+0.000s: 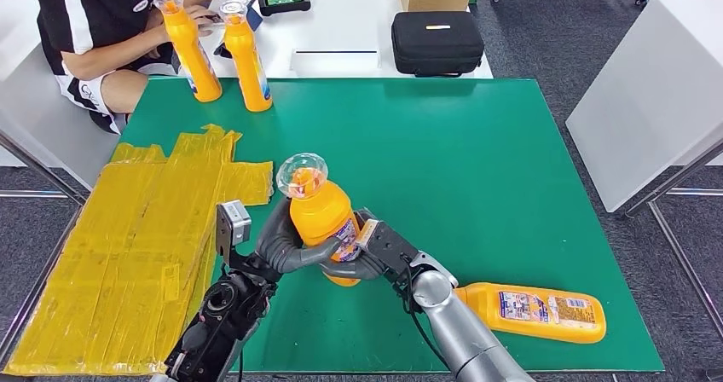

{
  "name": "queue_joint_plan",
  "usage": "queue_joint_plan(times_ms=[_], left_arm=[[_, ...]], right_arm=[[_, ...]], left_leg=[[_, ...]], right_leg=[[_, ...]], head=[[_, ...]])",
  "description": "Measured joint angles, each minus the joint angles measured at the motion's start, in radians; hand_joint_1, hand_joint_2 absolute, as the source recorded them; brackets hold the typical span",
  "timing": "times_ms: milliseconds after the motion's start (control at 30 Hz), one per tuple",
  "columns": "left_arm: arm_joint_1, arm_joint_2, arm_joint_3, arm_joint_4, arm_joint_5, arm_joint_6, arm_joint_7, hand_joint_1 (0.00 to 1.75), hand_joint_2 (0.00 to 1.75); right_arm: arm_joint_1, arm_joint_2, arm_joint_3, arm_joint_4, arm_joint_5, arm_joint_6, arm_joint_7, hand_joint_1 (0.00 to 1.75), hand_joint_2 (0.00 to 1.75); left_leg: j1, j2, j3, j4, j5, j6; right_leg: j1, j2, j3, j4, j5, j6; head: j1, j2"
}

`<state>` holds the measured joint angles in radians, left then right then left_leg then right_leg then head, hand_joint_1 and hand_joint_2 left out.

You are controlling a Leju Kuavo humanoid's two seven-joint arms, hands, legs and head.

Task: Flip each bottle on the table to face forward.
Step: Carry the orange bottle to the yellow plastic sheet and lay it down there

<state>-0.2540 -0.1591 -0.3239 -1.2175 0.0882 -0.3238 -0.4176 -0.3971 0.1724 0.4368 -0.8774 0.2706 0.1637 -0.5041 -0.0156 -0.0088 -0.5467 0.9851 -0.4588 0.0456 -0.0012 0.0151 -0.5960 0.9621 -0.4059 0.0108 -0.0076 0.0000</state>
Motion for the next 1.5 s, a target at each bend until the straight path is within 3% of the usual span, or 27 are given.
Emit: queue_joint_plan(times_ms=[33, 233, 367, 433, 567, 667, 733, 900, 1233, 1300, 1333, 1367, 1433, 1467, 1500], left_arm=[[0.000, 0.000, 0.000, 0.001, 0.000, 0.000, 0.000, 1.75, 1.75], [-0.003, 0.000, 0.000, -0.001, 0.002, 0.027, 0.002, 1.75, 1.75], [-0.006, -0.001, -0.002, -0.022, -0.054, 0.112, 0.002, 1.75, 1.75], [-0.006, -0.002, -0.005, -0.039, -0.122, 0.204, 0.000, 1.75, 1.75], [0.001, -0.002, 0.013, -0.059, -0.336, 0.510, 0.000, 1.75, 1.75], [0.006, 0.003, 0.040, -0.072, -0.527, 0.742, -0.026, 1.75, 1.75], [0.007, 0.005, 0.051, -0.080, -0.620, 0.834, -0.037, 1.75, 1.75], [0.007, 0.006, 0.063, -0.084, -0.729, 0.918, -0.031, 1.75, 1.75], [0.007, 0.006, 0.066, -0.084, -0.777, 0.943, -0.025, 1.75, 1.75], [0.013, -0.015, 0.127, -0.107, -1.113, 0.991, -0.007, 1.75, 1.75], [0.012, -0.018, 0.164, -0.124, -1.315, 1.006, 0.065, 1.75, 1.75], [-0.008, 0.013, 0.164, -0.129, -1.520, 1.019, 0.257, 1.75, 1.75], [-0.111, 0.169, -0.058, -0.053, -1.645, 1.020, 0.752, 1.75, 1.75], [-0.167, 0.250, -0.200, -0.001, -1.654, 1.021, 0.938, 1.75, 1.75], [-0.204, 0.300, -0.308, 0.042, -1.657, 1.021, 1.004, 1.75, 1.75]], right_arm=[[0.000, 0.000, 0.000, 0.000, 0.001, -0.003, -0.001, 0.00, 1.75], [0.003, 0.000, 0.000, -0.027, 0.018, -0.048, 0.006, 0.00, 1.75], [0.034, -0.007, -0.003, -0.112, -0.013, -0.090, 0.044, 0.00, 1.75], [0.063, -0.013, -0.013, -0.175, -0.035, -0.132, 0.071, 0.00, 1.75], [0.119, -0.028, -0.035, -0.324, -0.079, -0.232, 0.079, 0.00, 1.75], [0.156, -0.040, -0.044, -0.431, -0.049, -0.331, 0.060, 0.00, 1.75], [0.173, -0.045, -0.044, -0.483, -0.023, -0.376, 0.053, 0.00, 1.75], [0.190, -0.053, -0.042, -0.539, -0.003, -0.403, 0.047, 0.00, 1.75], [0.192, -0.054, -0.040, -0.545, 0.000, -0.409, 0.046, 0.00, 1.75], [0.198, -0.061, -0.022, -0.570, 0.002, -0.438, 0.040, 0.00, 1.75], [0.200, -0.068, -0.004, -0.587, -0.004, -0.460, 0.037, 0.00, 1.75], [0.198, -0.079, 0.022, -0.610, -0.014, -0.488, 0.037, 0.00, 1.75], [0.187, -0.105, 0.075, -0.648, -0.033, -0.524, 0.043, 0.00, 1.75], [0.183, -0.116, 0.093, -0.662, -0.037, -0.532, 0.045, 0.00, 1.75], [0.181, -0.123, 0.104, -0.671, -0.038, -0.534, 0.047, 0.00, 1.75]], left_leg=[[0.000, 0.000, 0.000, 0.000, 0.000, 0.000], [0.000, 0.000, 0.000, 0.000, 0.000, 0.000], [0.000, -0.001, 0.000, 0.000, 0.000, 0.000], [0.000, -0.001, -0.001, 0.000, 0.000, 0.000], [0.000, 0.001, 0.000, 0.000, 0.000, 0.000], [0.000, 0.000, -0.001, 0.000, 0.000, 0.000], [0.000, -0.001, -0.001, 0.000, 0.000, 0.000], [0.000, 0.000, -0.001, 0.000, 0.000, 0.000], [0.000, 0.000, -0.001, 0.000, 0.000, 0.000], [0.000, 0.000, -0.001, 0.000, 0.000, 0.000], [0.000, 0.000, -0.001, 0.000, 0.000, 0.000], [0.000, 0.000, -0.001, 0.000, 0.000, 0.000], [0.000, -0.001, -0.001, 0.000, 0.002, -0.002], [0.001, -0.002, -0.002, 0.000, 0.003, -0.002], [0.001, -0.003, -0.002, 0.000, 0.004, -0.003]], right_leg=[[0.000, 0.000, 0.000, 0.000, 0.000, 0.000], [0.000, 0.000, 0.000, 0.000, 0.000, 0.000], [0.000, 0.000, 0.000, 0.000, 0.000, 0.000], [0.000, -0.001, 0.000, 0.000, 0.000, 0.000], [0.000, 0.001, -0.001, 0.000, 0.000, 0.000], [0.000, 0.000, -0.001, 0.000, 0.000, 0.000], [0.000, -0.001, -0.001, 0.000, 0.000, 0.000], [0.000, 0.000, -0.001, 0.000, 0.000, 0.000], [0.000, 0.000, -0.001, 0.000, 0.000, 0.000], [0.000, -0.001, -0.001, 0.000, 0.000, 0.000], [0.000, 0.000, -0.001, 0.000, 0.000, 0.000], [0.000, 0.000, -0.001, 0.000, 0.000, 0.000], [0.001, -0.002, -0.002, 0.001, 0.000, 0.000], [0.001, -0.003, -0.002, 0.001, 0.000, 0.000], [0.000, -0.003, -0.002, 0.001, 0.000, 0.000]], head=[[0.000, 0.000], [0.000, 0.000], [0.000, 0.000], [0.000, 0.000], [0.000, 0.000], [0.000, 0.000], [0.000, 0.000], [0.000, 0.000], [0.000, 0.000], [0.000, 0.000], [0.000, 0.000], [0.000, 0.000], [0.000, 0.000], [0.000, 0.000], [0.000, 0.000]])
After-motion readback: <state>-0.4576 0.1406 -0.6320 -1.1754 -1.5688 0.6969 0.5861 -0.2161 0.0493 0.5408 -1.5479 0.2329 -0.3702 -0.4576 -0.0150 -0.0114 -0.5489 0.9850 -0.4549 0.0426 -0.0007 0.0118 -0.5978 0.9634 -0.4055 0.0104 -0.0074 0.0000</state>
